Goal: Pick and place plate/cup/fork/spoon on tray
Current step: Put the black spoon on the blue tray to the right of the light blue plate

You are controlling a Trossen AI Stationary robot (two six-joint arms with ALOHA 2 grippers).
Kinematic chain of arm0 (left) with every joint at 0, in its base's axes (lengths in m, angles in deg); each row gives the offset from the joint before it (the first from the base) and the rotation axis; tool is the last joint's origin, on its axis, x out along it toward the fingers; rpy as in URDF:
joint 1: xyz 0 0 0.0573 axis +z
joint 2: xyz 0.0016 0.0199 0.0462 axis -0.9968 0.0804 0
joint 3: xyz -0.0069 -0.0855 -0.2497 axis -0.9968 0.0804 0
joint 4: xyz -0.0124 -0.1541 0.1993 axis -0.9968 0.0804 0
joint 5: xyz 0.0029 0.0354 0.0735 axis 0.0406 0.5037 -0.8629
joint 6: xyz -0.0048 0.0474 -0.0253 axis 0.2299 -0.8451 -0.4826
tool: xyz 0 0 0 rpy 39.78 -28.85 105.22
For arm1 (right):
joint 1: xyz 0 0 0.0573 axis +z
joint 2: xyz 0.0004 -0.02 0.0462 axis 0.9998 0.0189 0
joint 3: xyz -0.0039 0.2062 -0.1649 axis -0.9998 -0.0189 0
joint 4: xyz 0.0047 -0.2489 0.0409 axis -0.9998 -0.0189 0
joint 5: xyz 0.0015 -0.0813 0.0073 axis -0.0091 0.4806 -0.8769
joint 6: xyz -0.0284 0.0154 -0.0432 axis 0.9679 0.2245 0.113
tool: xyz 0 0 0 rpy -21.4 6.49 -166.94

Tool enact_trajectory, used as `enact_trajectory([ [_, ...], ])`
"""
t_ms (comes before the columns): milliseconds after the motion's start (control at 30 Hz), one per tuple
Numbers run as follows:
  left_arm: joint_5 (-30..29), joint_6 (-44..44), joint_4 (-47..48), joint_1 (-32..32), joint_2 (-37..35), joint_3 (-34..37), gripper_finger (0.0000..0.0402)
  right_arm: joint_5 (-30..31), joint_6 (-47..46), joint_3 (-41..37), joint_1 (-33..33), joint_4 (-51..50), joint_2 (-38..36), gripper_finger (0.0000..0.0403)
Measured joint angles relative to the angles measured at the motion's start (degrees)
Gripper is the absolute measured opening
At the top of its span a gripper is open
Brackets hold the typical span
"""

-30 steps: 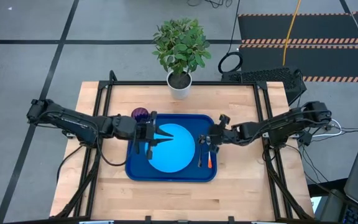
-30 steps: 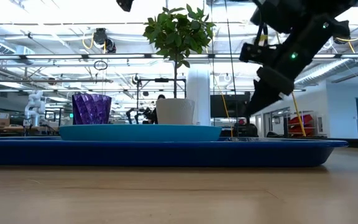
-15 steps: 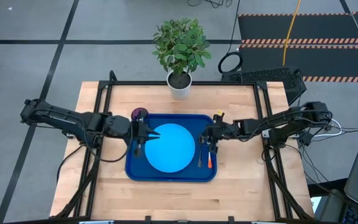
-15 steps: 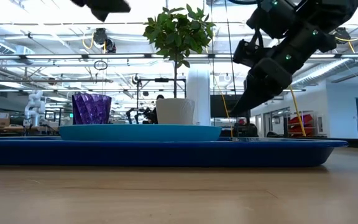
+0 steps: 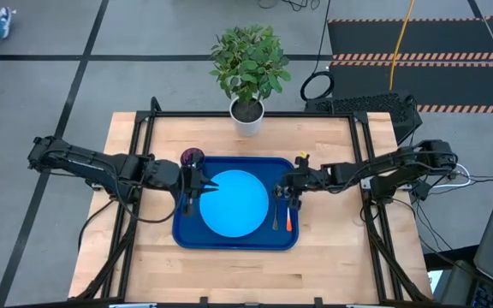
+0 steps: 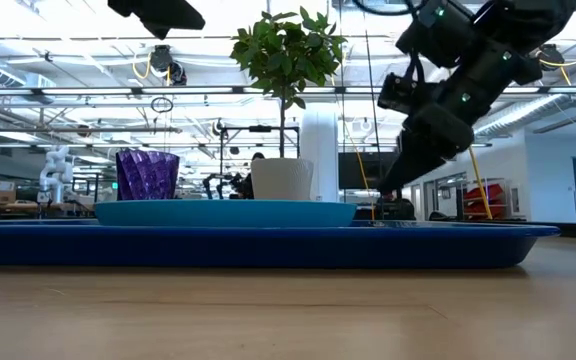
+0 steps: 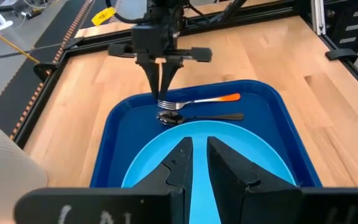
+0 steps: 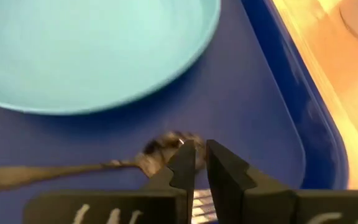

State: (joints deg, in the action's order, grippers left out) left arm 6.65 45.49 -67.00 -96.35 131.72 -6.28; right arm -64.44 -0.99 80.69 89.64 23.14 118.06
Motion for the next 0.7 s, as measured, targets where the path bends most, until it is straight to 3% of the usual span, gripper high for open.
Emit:
enact_trajectory([
  [200,-0.05,-0.24,-0.23,0.07,0.00,0.00,0.0051,-0.01,-0.95,0.00,-1.04,-1.99,0.02,0.0034],
  [400,-0.09,-0.39,-0.68,0.07,0.02,0.00,0.0051,-1.97,-0.45,0.00,-1.02,4.23,0.59,0.0034],
  [700,-0.07,-0.44,-0.80,0.07,0.04,0.00,0.0051,-7.60,0.79,0.00,-1.02,9.23,8.51,0.0034],
])
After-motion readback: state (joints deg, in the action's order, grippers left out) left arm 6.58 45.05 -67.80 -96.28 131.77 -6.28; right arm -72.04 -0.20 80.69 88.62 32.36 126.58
